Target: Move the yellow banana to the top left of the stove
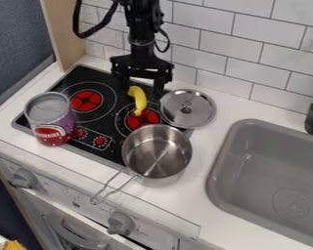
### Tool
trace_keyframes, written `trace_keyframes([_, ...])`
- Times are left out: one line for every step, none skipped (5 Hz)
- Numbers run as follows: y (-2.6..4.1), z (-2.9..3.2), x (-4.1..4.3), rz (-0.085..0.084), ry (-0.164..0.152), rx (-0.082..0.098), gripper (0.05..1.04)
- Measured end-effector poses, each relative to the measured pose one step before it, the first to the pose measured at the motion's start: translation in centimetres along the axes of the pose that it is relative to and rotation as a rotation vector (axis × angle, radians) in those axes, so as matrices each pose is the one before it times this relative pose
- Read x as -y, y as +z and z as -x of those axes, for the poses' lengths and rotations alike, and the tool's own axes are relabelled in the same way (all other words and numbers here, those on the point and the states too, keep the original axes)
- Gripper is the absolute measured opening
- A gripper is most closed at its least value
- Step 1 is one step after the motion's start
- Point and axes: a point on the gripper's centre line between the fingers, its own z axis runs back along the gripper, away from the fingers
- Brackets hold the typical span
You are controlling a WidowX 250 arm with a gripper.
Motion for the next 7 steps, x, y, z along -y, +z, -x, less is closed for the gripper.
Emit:
trace_keyframes([0.003,-0.014,-0.28,-0.0172,0.0006,0.0039,0.947])
trace_keyframes([-0.291,0.268,-0.125,-0.0074,-0.0192,-0.0013,0.656])
trace_keyframes([-0.513,0.557,-0.304,-0.019,0.0089,-0.0062,0.385])
trace_keyframes([-0.114,0.152,-0.001,-0.0001,-0.01,-0.0031,0.369])
trace_keyframes([-0.031,0.143,-0.442,0.0197,-0.0096,-0.0147,0.369])
trace_keyframes([1.478,-0.2,-1.389,0.0241,-0.0388,-0.0061,0.369])
trace_keyframes([2.509,-1.228,-1.981,-0.0082,-0.0819,0.0452,0.369])
